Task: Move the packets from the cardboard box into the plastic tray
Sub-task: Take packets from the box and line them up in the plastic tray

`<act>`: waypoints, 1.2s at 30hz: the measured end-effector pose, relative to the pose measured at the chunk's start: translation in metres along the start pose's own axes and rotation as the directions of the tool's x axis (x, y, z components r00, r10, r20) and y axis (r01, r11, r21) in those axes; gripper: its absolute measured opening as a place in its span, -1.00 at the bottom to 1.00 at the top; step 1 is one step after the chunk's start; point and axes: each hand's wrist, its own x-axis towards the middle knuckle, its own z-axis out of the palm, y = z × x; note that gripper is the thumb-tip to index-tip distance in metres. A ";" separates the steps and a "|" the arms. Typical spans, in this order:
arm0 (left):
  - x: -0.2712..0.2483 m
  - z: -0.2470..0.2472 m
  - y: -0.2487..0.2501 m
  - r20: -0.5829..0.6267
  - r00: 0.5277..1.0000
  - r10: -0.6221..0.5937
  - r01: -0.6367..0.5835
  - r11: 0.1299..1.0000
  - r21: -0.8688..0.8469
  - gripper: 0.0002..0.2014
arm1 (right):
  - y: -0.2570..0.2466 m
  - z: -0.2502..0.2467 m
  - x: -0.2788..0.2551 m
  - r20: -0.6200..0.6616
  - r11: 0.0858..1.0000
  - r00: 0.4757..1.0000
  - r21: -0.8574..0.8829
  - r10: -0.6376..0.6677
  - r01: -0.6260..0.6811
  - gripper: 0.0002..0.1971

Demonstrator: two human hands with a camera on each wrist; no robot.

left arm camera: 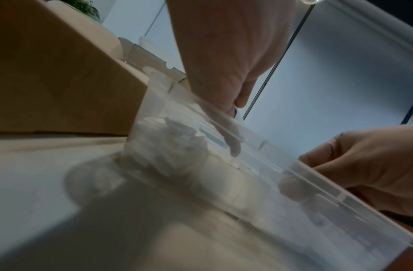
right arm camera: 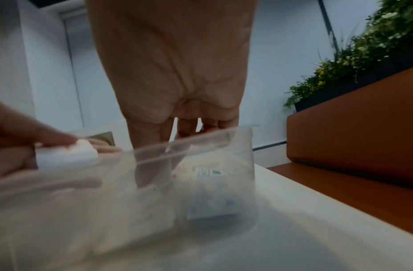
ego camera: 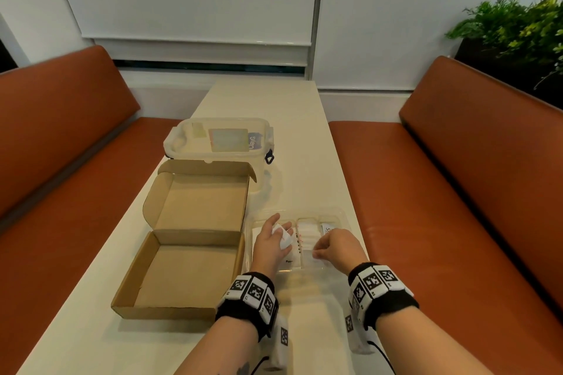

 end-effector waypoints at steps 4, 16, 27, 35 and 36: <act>-0.001 -0.001 -0.001 -0.006 1.000 0.009 -0.009 1.000 -0.003 -0.67 | 0.001 0.002 0.000 0.006 1.000 1.000 -0.021 -0.010 0.010 -0.93; -0.003 -0.001 0.000 0.006 1.000 0.005 -0.005 0.999 -0.044 -0.68 | 0.001 0.008 0.005 0.011 0.995 0.999 -0.091 -0.036 0.037 -0.92; -0.008 0.006 0.006 0.122 0.991 0.055 -0.049 0.998 -0.047 -0.62 | -0.022 -0.005 0.003 -0.045 0.856 0.997 0.510 -0.070 0.083 -0.93; -0.010 0.004 0.006 -0.034 0.977 0.212 -0.174 0.874 0.453 -0.62 | -0.012 -0.015 0.003 -0.046 0.948 0.997 0.308 -0.064 0.075 -0.95; -0.010 0.002 0.005 -0.077 0.959 0.273 -0.186 0.811 0.554 -0.62 | -0.009 -0.018 0.003 -0.040 0.970 0.997 0.228 -0.072 0.079 -0.96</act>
